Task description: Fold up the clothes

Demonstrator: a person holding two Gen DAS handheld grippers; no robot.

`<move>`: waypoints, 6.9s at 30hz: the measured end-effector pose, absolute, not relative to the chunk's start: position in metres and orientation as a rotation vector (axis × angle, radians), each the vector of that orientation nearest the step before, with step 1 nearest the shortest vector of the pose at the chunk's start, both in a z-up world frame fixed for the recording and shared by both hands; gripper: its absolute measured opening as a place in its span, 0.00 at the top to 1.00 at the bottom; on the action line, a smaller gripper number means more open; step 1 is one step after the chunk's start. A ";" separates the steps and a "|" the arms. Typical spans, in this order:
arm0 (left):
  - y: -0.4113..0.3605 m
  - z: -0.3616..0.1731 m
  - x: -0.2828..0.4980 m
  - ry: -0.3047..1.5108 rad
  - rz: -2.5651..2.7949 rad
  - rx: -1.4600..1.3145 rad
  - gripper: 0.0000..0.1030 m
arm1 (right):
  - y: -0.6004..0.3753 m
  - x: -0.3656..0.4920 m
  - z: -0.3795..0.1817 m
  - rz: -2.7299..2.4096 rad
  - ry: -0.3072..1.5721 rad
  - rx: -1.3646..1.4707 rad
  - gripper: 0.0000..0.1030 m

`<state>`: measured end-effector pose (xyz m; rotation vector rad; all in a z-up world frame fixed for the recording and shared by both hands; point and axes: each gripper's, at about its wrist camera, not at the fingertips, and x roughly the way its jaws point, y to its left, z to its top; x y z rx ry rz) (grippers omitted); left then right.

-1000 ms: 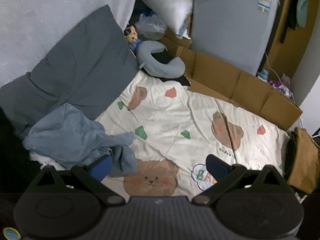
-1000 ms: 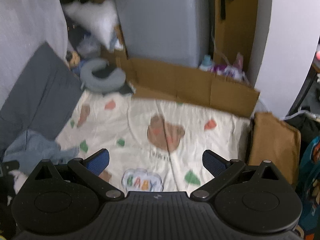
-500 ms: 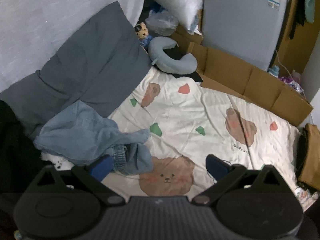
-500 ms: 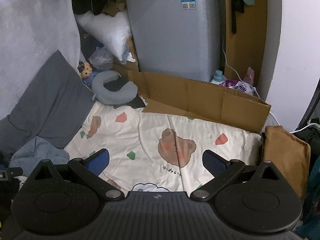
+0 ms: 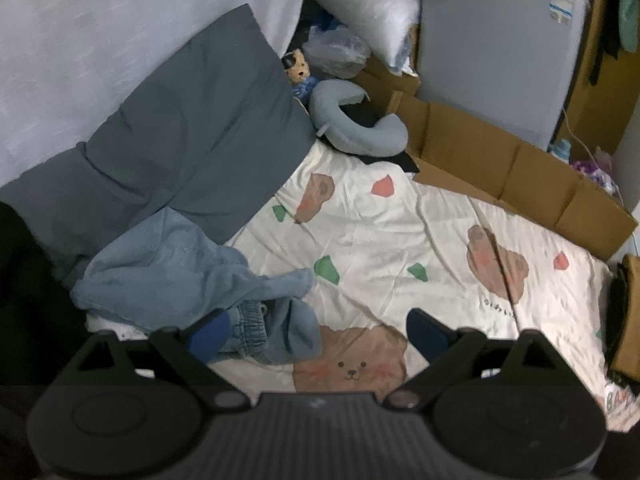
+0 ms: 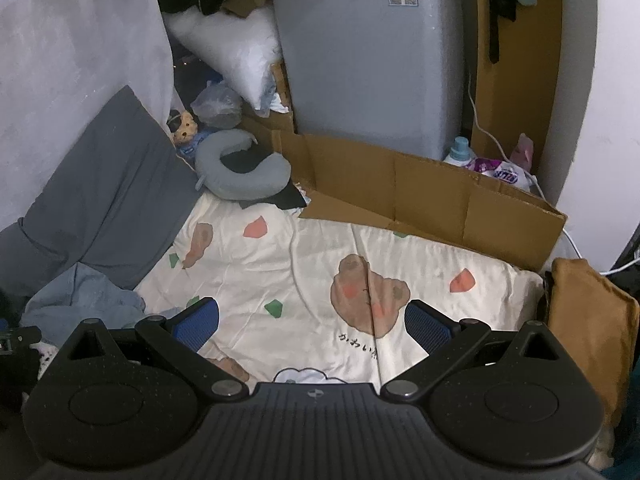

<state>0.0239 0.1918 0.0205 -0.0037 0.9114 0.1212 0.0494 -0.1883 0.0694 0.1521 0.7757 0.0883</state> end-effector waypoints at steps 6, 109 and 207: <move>0.205 0.002 0.029 0.913 0.121 -0.008 0.09 | -0.186 0.068 0.067 0.108 0.767 0.148 0.01; 0.270 -0.117 0.120 0.520 0.108 -0.283 0.98 | -0.084 0.217 -0.192 0.696 0.935 0.167 0.08; 0.298 -0.250 0.207 0.929 0.207 -0.158 0.25 | -0.159 0.321 -0.135 0.290 0.804 -0.162 0.92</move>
